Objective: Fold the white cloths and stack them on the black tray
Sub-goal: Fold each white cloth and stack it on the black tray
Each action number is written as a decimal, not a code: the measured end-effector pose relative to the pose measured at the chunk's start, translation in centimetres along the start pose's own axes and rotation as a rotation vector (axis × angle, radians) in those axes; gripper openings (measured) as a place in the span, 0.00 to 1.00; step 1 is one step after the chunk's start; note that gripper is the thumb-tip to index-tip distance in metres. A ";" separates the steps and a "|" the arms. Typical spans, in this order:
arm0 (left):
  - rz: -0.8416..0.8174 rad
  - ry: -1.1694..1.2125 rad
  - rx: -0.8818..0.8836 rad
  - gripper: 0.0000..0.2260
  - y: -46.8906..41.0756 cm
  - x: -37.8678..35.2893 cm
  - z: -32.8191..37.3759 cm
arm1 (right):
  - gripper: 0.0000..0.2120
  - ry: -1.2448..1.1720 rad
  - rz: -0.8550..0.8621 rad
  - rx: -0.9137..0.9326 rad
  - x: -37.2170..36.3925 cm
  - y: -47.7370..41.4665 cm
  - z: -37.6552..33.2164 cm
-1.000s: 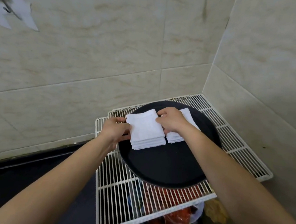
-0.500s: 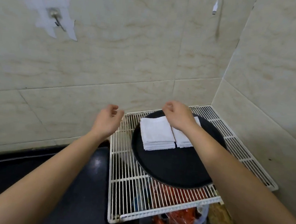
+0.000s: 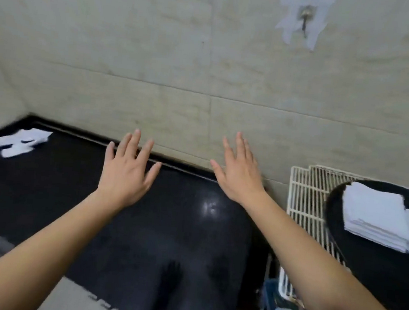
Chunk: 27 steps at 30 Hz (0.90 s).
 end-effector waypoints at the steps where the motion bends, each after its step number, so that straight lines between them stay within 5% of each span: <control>1: 0.010 -0.009 0.049 0.31 1.5 0.4 -3.3 | 0.35 0.002 -0.001 0.044 -0.8 -0.4 -3.4; 13: 0.003 -0.056 0.424 0.32 21.9 3.9 -39.9 | 0.34 0.029 -0.037 0.360 -14.3 2.1 -44.3; 20: -0.010 -0.021 0.495 0.31 27.0 2.2 -49.1 | 0.34 0.066 -0.050 0.420 -18.8 2.4 -53.7; 27: -0.061 0.042 0.519 0.32 22.8 -3.5 -56.2 | 0.34 0.040 -0.037 0.416 -24.5 -5.1 -59.8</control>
Point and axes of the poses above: each hand's wrist, its own y-axis away from the middle knuckle, its own x-axis out of the back of the hand, z = x × y, the point moved 7 cm from there along -y, towards the middle knuckle, and after that the axes turned 5 degrees about -x, right-handed, at the moved point
